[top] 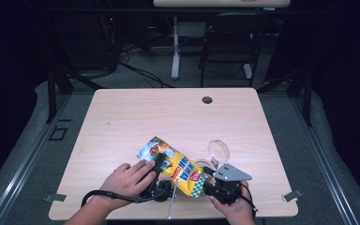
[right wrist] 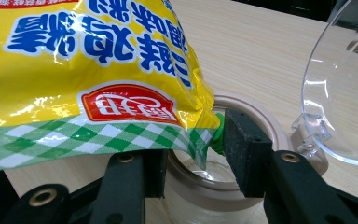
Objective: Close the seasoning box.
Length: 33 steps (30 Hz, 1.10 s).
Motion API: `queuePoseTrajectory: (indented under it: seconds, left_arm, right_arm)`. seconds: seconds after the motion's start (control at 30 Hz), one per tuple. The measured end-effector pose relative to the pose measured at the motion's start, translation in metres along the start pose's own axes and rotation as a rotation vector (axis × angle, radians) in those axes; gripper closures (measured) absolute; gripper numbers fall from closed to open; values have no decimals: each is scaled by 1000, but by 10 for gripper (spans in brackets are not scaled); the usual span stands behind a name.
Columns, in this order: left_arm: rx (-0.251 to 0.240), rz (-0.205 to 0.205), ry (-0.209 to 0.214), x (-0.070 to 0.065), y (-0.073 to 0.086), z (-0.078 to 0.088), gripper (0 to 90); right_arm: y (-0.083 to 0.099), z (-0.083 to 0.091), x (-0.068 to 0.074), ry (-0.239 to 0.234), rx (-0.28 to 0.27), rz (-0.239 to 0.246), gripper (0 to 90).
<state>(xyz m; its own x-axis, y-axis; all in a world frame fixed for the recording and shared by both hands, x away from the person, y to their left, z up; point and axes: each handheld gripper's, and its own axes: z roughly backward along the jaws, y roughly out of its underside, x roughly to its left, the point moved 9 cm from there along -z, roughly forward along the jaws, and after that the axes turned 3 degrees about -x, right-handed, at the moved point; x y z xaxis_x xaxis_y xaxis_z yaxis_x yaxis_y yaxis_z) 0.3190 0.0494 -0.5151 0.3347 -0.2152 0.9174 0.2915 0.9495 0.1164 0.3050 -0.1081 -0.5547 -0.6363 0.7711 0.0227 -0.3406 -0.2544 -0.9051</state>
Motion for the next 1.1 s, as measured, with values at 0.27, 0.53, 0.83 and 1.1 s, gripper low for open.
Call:
queuePoseTrajectory:
  seconds: [0.27, 0.53, 0.83, 1.1]
  left_arm:
    - [7, -24, 1, 3, -2, 2, 695]
    - [6, -37, 9, 4, -3, 3, 698]
    - [6, -53, 10, 7, -5, 4, 700]
    - [0, -59, 8, 9, -7, 4, 704]
  right_arm:
    - [0, 0, -1, -2, 3, -2, 610]
    - [1, -1, -1, -1, 13, -3, 611]
    - [2, -1, -2, -3, 11, -12, 611]
    - [1, -2, -3, -2, 2, -24, 612]
